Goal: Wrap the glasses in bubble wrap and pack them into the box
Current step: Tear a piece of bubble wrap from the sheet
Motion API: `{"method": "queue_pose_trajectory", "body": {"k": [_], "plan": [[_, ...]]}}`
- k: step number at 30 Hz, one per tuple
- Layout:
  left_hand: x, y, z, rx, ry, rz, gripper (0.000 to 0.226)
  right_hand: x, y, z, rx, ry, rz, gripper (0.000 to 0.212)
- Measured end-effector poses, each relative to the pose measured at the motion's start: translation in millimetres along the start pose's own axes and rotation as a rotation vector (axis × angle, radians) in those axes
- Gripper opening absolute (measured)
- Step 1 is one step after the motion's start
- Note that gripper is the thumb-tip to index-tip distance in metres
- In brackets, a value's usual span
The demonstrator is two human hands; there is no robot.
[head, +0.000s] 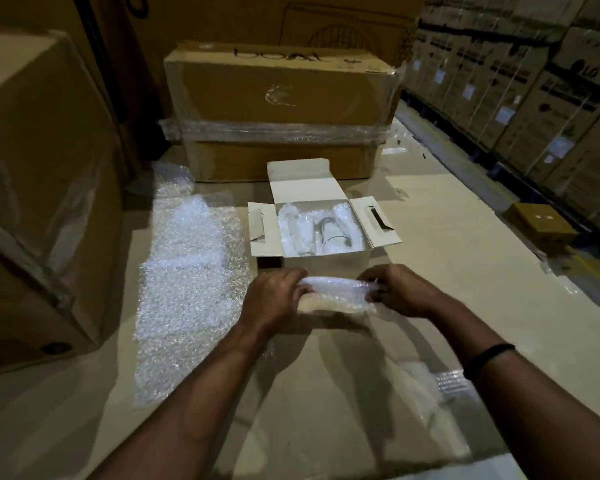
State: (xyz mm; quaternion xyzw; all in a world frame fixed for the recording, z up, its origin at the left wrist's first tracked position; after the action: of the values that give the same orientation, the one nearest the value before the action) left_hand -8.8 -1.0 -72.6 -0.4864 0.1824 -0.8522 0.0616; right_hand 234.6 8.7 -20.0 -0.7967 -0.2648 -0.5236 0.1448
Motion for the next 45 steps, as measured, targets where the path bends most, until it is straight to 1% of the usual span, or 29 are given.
{"method": "queue_pose_trajectory", "body": {"k": [3, 5, 6, 8, 10, 12, 15, 19, 22, 25, 27, 29, 30, 32, 35, 37, 39, 41, 43, 45], "plan": [[11, -13, 7, 0.036, 0.031, 0.089, 0.03, 35, -28, 7, 0.078, -0.074, 0.168, 0.03], [13, -22, 11, 0.003, 0.002, 0.123, 0.03, 52, -53, 15, 0.126, -0.022, 0.326, 0.026], [12, -27, 12, -0.015, -0.021, 0.12, 0.029, 58, -68, 20, 0.132, 0.011, 0.375, 0.023], [9, -38, 14, -0.036, -0.076, 0.097, 0.024, 65, -99, 29, 0.146, 0.091, 0.391, 0.018], [6, -49, 18, -0.017, -0.145, 0.054, 0.025, 65, -125, 34, 0.189, 0.206, 0.338, 0.015], [5, -60, 25, 0.019, -0.206, -0.02, 0.03, 64, -145, 38, 0.244, 0.337, 0.298, 0.017], [1, -78, 36, 0.076, -0.266, -0.142, 0.033, 60, -164, 43, 0.284, 0.469, 0.249, 0.018], [-4, -98, 46, 0.186, -0.305, -0.28, 0.037, 51, -178, 49, 0.3, 0.539, 0.169, 0.018], [-5, -110, 55, 0.217, -0.403, -0.383, 0.03, 47, -182, 48, 0.317, 0.562, 0.159, 0.021], [-8, -118, 57, 0.254, -0.43, -0.441, 0.022, 43, -183, 43, 0.306, 0.637, 0.147, 0.02], [-11, -119, 56, 0.296, -0.422, -0.479, 0.028, 41, -184, 40, 0.304, 0.691, 0.081, 0.018], [-15, -117, 55, 0.324, -0.416, -0.518, 0.039, 40, -185, 41, 0.336, 0.69, 0.005, 0.018], [-17, -115, 54, 0.333, -0.411, -0.508, 0.045, 41, -186, 42, 0.354, 0.682, -0.031, 0.019], [-18, -110, 49, 0.34, -0.39, -0.417, 0.054, 46, -186, 47, 0.38, 0.676, -0.065, 0.024], [-18, -102, 39, 0.289, -0.246, -0.187, 0.049, 52, -181, 52, 0.451, 0.662, -0.025, 0.038], [-18, -100, 37, 0.248, -0.198, -0.117, 0.044, 51, -178, 51, 0.481, 0.661, -0.037, 0.046], [-19, -101, 37, 0.228, -0.238, -0.122, 0.035, 48, -177, 47, 0.483, 0.646, -0.09, 0.046], [-19, -103, 37, 0.217, -0.307, -0.176, 0.026, 46, -177, 44, 0.467, 0.626, -0.149, 0.041], [-20, -106, 38, 0.223, -0.37, -0.256, 0.025, 47, -179, 42, 0.436, 0.633, -0.211, 0.038], [-22, -110, 42, 0.246, -0.382, -0.324, 0.031, 48, -182, 40, 0.401, 0.642, -0.274, 0.041]]}}
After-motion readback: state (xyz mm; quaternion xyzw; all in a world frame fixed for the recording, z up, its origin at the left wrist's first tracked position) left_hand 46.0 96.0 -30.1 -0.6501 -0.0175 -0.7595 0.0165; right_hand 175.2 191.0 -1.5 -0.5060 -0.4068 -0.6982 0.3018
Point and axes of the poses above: each hand's wrist, its own y-axis away from the middle knuckle, its own x-axis out of the back of the hand, z = x × y, the point moved 1 cm from there along -y, towards the middle knuckle, and after that the axes turned 15 degrees about x, right-handed, at the moved point
